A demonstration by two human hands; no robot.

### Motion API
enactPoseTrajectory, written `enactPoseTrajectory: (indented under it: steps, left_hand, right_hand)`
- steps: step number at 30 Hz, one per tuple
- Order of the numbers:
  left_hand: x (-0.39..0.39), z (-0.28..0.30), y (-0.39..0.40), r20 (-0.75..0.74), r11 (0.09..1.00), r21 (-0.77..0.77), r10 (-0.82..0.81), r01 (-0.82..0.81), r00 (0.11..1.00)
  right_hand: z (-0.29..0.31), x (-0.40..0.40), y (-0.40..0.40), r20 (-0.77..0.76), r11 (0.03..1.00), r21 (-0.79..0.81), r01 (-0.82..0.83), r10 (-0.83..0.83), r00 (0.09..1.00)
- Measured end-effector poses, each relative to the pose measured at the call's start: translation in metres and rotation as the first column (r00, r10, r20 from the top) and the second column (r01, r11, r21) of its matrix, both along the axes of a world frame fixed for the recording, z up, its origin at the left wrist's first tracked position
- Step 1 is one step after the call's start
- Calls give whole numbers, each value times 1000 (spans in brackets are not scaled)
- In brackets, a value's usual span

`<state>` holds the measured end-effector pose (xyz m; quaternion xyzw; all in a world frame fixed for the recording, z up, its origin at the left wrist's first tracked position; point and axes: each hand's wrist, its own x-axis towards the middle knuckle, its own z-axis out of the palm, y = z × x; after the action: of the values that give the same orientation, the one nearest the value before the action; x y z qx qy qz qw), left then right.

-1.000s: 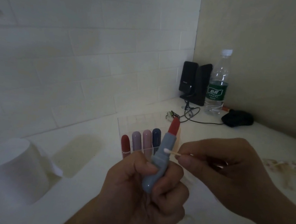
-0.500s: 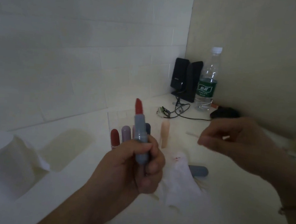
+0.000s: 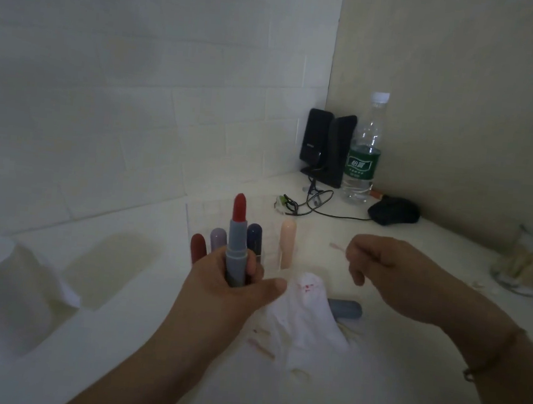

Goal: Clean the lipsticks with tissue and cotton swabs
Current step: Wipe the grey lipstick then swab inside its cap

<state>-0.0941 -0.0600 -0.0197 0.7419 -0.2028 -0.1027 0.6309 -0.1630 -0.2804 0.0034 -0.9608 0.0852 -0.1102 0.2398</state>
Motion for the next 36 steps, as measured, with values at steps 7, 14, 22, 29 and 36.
enactPoseTrajectory:
  steps: [7, 14, 22, 29, 36]
  left_hand:
    - [1, -8, -3, 301, 968, 235, 15, -89, 954]
    - [-2, 4, -2, 112, 991, -79, 116, -108, 987]
    - [-14, 20, 3, -395, 778, -579, -530, 244, 750]
    - [-11, 14, 4, -311, 582, -781, -676, 226, 668]
    - [-9, 6, 3, -261, 454, -871, -750, 187, 608]
  right_hand:
    - [-7, -3, -1, -295, 994, -83, -65, 38, 955]
    - [4, -4, -2, 2, 999, -2, -51, 51, 999]
    - [20, -13, 62, 490, 828, 303, -471, 289, 822]
    - [14, -12, 74, 604, 853, 295, -430, 182, 776]
    - [3, -9, 89, 733, 955, 193, -227, 13, 680]
